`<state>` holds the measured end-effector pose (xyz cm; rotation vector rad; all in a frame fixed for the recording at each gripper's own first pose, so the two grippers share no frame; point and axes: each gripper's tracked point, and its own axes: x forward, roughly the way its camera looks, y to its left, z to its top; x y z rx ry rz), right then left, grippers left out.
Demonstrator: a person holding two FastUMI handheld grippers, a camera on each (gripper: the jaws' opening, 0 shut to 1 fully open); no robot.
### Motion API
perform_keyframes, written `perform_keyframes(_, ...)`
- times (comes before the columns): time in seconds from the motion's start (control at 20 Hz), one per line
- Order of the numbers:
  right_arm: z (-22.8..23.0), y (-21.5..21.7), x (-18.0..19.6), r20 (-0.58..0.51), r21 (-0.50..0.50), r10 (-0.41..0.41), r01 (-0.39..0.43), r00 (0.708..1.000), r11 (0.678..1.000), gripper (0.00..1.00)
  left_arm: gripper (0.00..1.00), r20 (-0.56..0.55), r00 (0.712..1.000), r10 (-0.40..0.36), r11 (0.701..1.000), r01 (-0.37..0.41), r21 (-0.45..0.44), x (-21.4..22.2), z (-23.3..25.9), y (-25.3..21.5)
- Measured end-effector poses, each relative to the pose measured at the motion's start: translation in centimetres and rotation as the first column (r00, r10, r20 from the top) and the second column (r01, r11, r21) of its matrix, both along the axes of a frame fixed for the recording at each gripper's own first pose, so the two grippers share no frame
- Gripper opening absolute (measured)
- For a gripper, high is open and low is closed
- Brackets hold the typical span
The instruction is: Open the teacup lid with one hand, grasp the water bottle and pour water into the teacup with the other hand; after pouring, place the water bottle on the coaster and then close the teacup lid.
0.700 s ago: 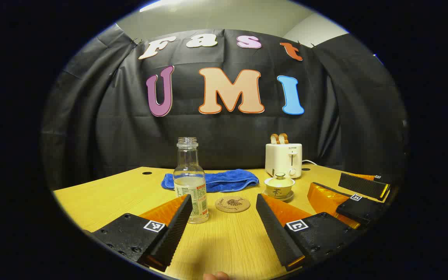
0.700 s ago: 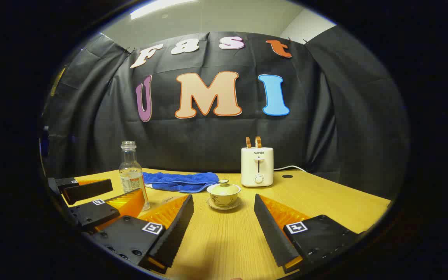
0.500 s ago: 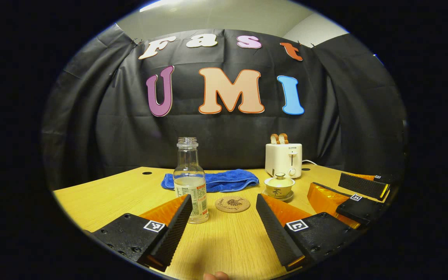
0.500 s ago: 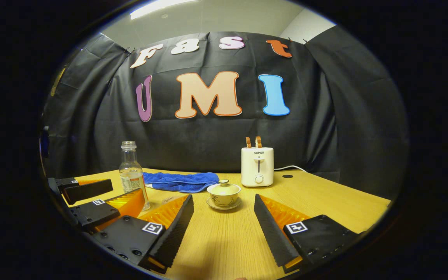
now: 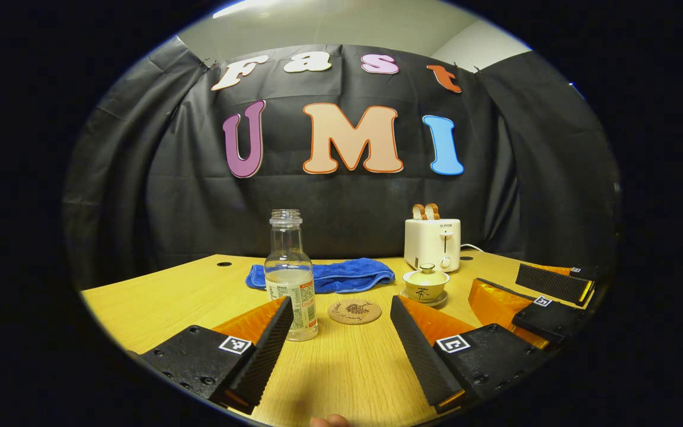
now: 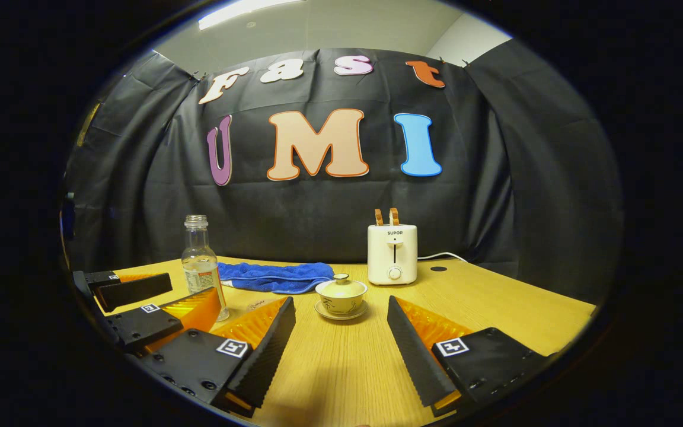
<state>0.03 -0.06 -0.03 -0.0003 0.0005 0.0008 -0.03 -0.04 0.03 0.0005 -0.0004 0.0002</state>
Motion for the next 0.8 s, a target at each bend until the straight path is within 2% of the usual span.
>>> perform_keyframes(0.8, 0.00, 0.16, 0.23, 0.000, 0.001, 0.005, -0.005, 1.000, 1.000, 0.98, 0.96, 0.000, 1.000, 0.018, 1.000, -0.018, 0.001, -0.47, -0.02, 0.65)
